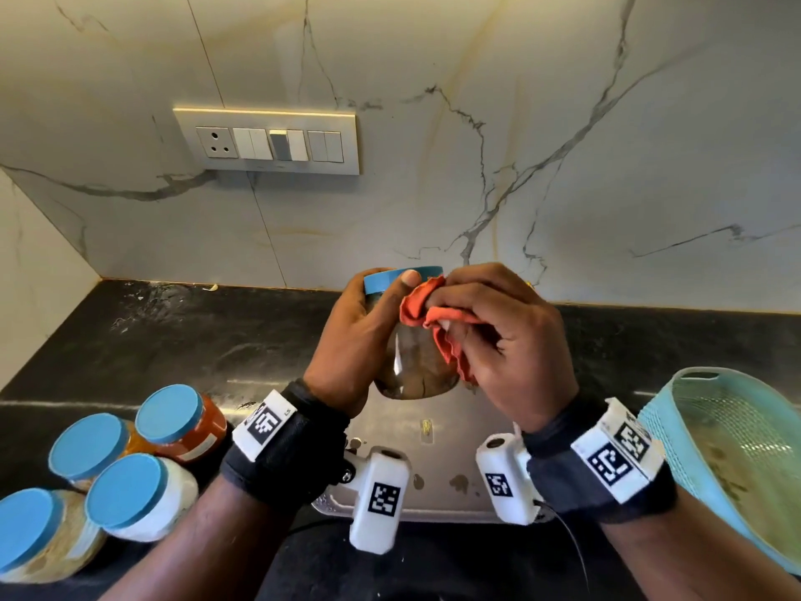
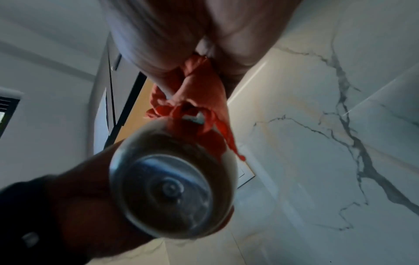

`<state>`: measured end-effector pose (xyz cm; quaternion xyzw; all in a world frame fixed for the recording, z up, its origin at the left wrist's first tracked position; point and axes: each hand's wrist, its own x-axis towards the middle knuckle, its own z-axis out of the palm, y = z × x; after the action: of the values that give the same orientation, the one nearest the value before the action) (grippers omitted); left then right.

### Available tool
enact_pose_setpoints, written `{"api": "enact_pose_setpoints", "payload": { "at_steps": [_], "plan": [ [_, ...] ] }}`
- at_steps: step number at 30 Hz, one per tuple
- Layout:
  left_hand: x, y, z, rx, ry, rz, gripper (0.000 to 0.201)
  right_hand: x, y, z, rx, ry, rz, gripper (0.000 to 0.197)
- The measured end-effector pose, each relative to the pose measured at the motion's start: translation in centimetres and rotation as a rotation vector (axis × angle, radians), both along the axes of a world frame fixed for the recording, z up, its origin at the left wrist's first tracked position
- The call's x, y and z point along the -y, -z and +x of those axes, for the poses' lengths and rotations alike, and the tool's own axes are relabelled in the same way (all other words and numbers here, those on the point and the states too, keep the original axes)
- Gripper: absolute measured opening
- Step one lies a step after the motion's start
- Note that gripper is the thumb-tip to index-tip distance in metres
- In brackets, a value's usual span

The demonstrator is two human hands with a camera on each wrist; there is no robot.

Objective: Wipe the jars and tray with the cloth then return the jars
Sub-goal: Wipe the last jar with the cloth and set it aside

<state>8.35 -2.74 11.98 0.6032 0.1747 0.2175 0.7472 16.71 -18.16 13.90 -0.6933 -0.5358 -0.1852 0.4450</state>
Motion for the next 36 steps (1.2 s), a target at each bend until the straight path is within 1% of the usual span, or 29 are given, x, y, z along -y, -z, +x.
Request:
{"api": "enact_pose_setpoints", "payload": {
  "at_steps": [1, 2, 5, 7, 9, 11, 14, 17, 20, 22, 24, 26, 28, 30, 32, 34, 36],
  "plan": [
    [-0.1, -0.1, 0.0, 0.006, 0.007, -0.008, 0.072, -0.1, -0.1, -0.2, -0.026, 0.007, 0.01, 0.015],
    [-0.2, -0.2, 0.0, 0.016, 0.009, -0.026, 0.07, 0.0, 0.0, -0.6, -0.015, 0.009, 0.002, 0.015],
    [-0.8, -0.6, -0.2, 0.046, -0.021, -0.08, 0.062, 0.9, 1.0, -2.2, 0.106, -0.045, -0.084, 0.016],
    [-0.9, -0.6, -0.3, 0.056, -0.036, -0.085, 0.064, 1.5, 1.5, -2.6, 0.162, -0.075, -0.127, 0.016],
    [-0.6, -0.6, -0.3, 0.068, -0.025, -0.088, 0.066, 1.5, 1.0, -2.0, 0.174, -0.052, -0.096, 0.016],
    [-0.2, -0.8, -0.4, 0.076, 0.005, -0.093, 0.07, 0.8, 0.1, -0.8, 0.129, 0.011, -0.009, 0.016],
    [0.0, -1.3, -0.2, 0.091, 0.016, -0.109, 0.072, -0.1, -0.9, 0.8, 0.0, 0.082, 0.095, 0.013],
    [-0.4, -1.7, -0.3, 0.105, -0.003, -0.113, 0.073, 0.1, -0.4, 0.4, -0.086, 0.025, 0.11, 0.014],
    [-0.8, -1.9, -0.8, 0.094, -0.03, -0.155, 0.071, 1.2, 1.0, -1.7, -0.069, -0.058, 0.055, 0.015],
    [-0.8, -1.6, -1.0, 0.1, -0.021, -0.145, 0.069, 1.7, 1.5, -2.4, -0.034, -0.071, 0.031, 0.014],
    [-0.4, -1.4, -1.1, 0.11, 0.012, -0.152, 0.074, 1.6, 1.1, -1.9, 0.006, -0.065, 0.028, 0.011],
    [0.0, -1.2, -1.1, 0.12, 0.03, -0.162, 0.073, 0.9, 0.2, -0.8, -0.029, -0.047, 0.073, 0.01],
    [0.0, -1.2, -0.9, 0.127, 0.037, -0.176, 0.072, 0.2, -0.8, 0.3, -0.111, -0.044, 0.117, 0.011],
    [-0.3, -1.4, -0.8, 0.142, 0.031, -0.181, 0.077, -0.3, -1.1, 0.7, -0.148, -0.05, 0.128, 0.012],
    [-0.7, -1.7, -0.8, 0.157, 0.04, -0.194, 0.09, -0.2, -0.8, 0.2, -0.162, -0.072, 0.13, 0.012],
    [-1.1, -2.0, -0.9, 0.162, 0.051, -0.246, 0.103, 0.4, 0.0, -0.8, -0.18, -0.104, 0.116, 0.013],
    [-1.2, -2.1, -1.0, 0.166, 0.052, -0.288, 0.111, 0.9, 0.8, -1.6, -0.164, -0.117, 0.103, 0.016]
  ]
}}
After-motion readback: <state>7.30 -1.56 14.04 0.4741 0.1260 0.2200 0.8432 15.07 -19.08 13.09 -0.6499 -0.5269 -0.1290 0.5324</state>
